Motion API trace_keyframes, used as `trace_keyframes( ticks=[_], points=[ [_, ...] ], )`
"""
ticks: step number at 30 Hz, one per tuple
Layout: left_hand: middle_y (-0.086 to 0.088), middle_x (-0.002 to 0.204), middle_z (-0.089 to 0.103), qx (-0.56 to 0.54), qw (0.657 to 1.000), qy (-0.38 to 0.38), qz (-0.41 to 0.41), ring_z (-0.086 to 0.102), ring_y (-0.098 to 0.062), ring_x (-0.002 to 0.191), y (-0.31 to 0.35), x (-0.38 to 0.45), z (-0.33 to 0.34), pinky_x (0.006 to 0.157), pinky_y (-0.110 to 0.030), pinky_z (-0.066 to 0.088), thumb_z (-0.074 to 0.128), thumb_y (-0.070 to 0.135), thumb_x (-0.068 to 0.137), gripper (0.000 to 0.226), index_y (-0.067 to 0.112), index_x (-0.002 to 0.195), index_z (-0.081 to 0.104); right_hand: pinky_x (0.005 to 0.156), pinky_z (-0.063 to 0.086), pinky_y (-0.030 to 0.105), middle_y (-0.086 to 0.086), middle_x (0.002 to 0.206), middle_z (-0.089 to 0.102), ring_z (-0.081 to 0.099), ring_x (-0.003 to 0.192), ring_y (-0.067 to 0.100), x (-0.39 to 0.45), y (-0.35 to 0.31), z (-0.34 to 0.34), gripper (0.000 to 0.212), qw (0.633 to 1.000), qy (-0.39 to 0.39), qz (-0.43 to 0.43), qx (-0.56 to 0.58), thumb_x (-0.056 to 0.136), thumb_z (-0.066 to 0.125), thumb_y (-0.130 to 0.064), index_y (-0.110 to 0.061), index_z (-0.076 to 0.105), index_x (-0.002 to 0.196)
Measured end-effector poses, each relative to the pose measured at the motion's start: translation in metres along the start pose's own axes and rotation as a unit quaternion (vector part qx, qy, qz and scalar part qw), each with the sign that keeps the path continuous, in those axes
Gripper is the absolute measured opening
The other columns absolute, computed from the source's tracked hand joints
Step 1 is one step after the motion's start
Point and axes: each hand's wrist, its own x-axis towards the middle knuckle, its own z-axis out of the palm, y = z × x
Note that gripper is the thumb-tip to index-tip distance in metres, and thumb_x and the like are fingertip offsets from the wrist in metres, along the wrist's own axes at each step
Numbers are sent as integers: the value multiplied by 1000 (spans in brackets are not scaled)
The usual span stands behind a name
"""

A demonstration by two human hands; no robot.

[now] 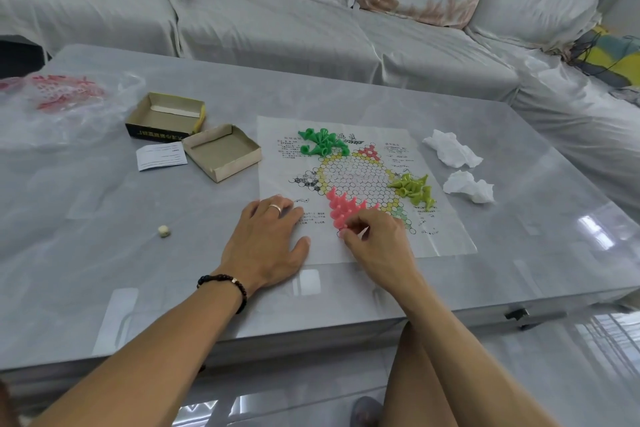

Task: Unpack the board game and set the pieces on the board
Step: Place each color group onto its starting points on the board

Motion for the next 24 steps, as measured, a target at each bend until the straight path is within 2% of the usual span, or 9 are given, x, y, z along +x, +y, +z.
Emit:
trace_keyframes(
  ticks=[4, 11, 16, 24],
  points=[
    [-2, 141, 42, -5, 1000, 6, 3, 30, -20, 136, 0, 0, 0, 116, -39, 16, 31, 54, 85, 61, 23, 135, 46, 62, 34, 6, -11, 85, 69, 56, 71, 1, 0, -2, 4, 10, 1000, 14, 17, -2, 86, 66, -22, -21, 74, 93],
    [-3, 141, 42, -2, 1000, 4, 4, 27, -21, 137, -1, 0, 1, 116, -41, 16, 34, 56, 83, 63, 22, 136, 44, 77, 52, 27, -9, 81, 68, 61, 78, 7, -7, -1, 17, 11, 999, 40, 34, 15, 84, 68, -23, -18, 73, 91],
    [-4, 148, 37, -4, 1000, 12, 17, 18, -23, 143, -1, 0, 1, 117, -42, 15, 37, 55, 80, 67, 21, 137, 45, 75, 51, 28, -8, 79, 65, 59, 77, 8, -7, 3, 21, 12, 998, 57, 36, 16, 83, 68, -27, -17, 71, 88],
    [1, 143, 40, -8, 1000, -10, 7, 24, -17, 138, -3, 0, -1, 117, -42, 13, 35, 59, 77, 70, 26, 138, 43, 75, 49, 26, -8, 81, 65, 58, 78, 8, -7, 3, 21, 11, 998, 58, 35, 18, 83, 68, -26, -18, 71, 88]
  ],
)
